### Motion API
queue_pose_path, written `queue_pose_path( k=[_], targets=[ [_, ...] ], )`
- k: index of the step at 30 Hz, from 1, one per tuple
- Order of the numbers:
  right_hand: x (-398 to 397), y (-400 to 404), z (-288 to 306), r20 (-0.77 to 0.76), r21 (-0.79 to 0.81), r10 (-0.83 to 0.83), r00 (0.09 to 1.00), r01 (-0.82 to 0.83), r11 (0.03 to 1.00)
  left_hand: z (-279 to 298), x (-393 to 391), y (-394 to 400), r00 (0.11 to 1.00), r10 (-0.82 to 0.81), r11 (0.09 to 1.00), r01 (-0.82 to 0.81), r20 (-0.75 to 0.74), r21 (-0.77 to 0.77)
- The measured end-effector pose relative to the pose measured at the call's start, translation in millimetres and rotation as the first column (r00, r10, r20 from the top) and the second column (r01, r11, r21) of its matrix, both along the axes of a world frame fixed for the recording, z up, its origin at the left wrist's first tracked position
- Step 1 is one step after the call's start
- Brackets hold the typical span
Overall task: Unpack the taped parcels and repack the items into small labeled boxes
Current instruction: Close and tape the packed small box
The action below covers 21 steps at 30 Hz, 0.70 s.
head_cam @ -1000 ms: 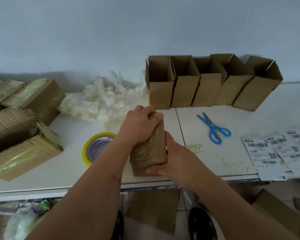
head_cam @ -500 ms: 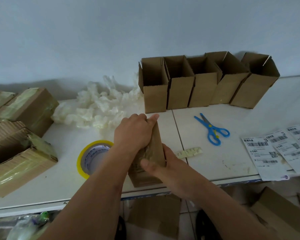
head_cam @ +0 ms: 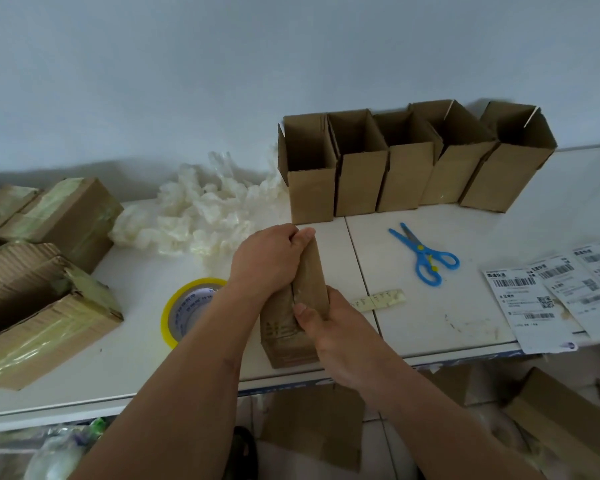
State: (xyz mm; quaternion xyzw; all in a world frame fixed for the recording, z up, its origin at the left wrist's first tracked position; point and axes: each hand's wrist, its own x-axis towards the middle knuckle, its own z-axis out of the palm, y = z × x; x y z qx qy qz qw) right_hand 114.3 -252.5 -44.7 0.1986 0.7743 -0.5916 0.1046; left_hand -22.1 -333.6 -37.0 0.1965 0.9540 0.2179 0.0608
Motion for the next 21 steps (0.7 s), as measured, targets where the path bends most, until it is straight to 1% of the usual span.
queue_pose_path(
  k=[2,4,6,9,11,13,14,15,16,17,18,20,21],
  targets=[
    [0.9,-0.2,1.6,0.008,-0.003,-0.005,1.000,0.005,1.000,-0.6,1.1,0.6,0.999,0.031,0.999,-0.031,-0.009,0.025],
    [0.5,-1.0,2.2,0.017,-0.005,-0.031,0.999,0.031,0.999,-0.6,2.0,0.0,0.997,0.072,0.993,-0.073,0.014,0.094],
    [-1.2,-1.7,-0.6,-0.005,-0.007,-0.048,0.999,0.048,0.999,-0.2,2.3,0.6,0.996,0.089,0.987,-0.093,0.031,0.130],
    [-1.5,-3.2,-0.1,-0.042,0.028,-0.037,0.998,0.038,0.999,0.3,1.2,1.8,0.996,0.073,0.988,-0.078,0.047,0.130],
    [0.9,-2.5,3.0,-0.031,0.034,-0.034,0.999,0.035,0.999,1.8,0.7,2.8,0.995,0.052,0.992,-0.062,0.088,0.113],
    [4.5,2.2,9.4,0.002,0.030,-0.026,1.000,0.026,0.999,5.5,2.5,3.6,0.993,0.050,0.998,-0.053,0.109,0.027],
    [7.1,7.4,14.2,0.018,0.029,-0.019,1.000,0.018,0.999,9.5,5.3,4.2,0.995,0.062,0.997,-0.057,0.078,-0.057],
    [10.3,14.7,19.6,0.030,0.041,-0.015,0.999,0.014,0.999,14.6,8.7,4.9,0.997,0.075,0.987,-0.074,0.005,-0.143],
    [13.8,23.9,25.6,0.032,0.069,-0.020,0.999,0.018,0.997,21.7,13.3,6.4,0.992,0.081,0.977,-0.098,-0.096,-0.191],
    [18.4,35.0,31.8,0.024,0.123,-0.025,0.999,0.022,0.992,29.9,19.4,9.2,0.977,0.073,0.977,-0.111,-0.199,-0.184],
    [22.8,47.5,36.2,0.010,0.186,-0.031,0.999,0.028,0.982,38.7,27.9,13.9,0.959,0.051,0.985,-0.094,-0.277,-0.142],
    [34.9,71.9,45.3,-0.020,0.282,-0.056,0.998,0.060,0.958,51.7,50.1,29.8,0.940,-0.035,0.998,0.012,-0.340,-0.069],
    [41.8,85.6,47.3,-0.020,0.326,-0.069,0.997,0.071,0.943,53.6,62.0,39.5,0.933,-0.097,0.994,0.073,-0.345,-0.084]
  ],
)
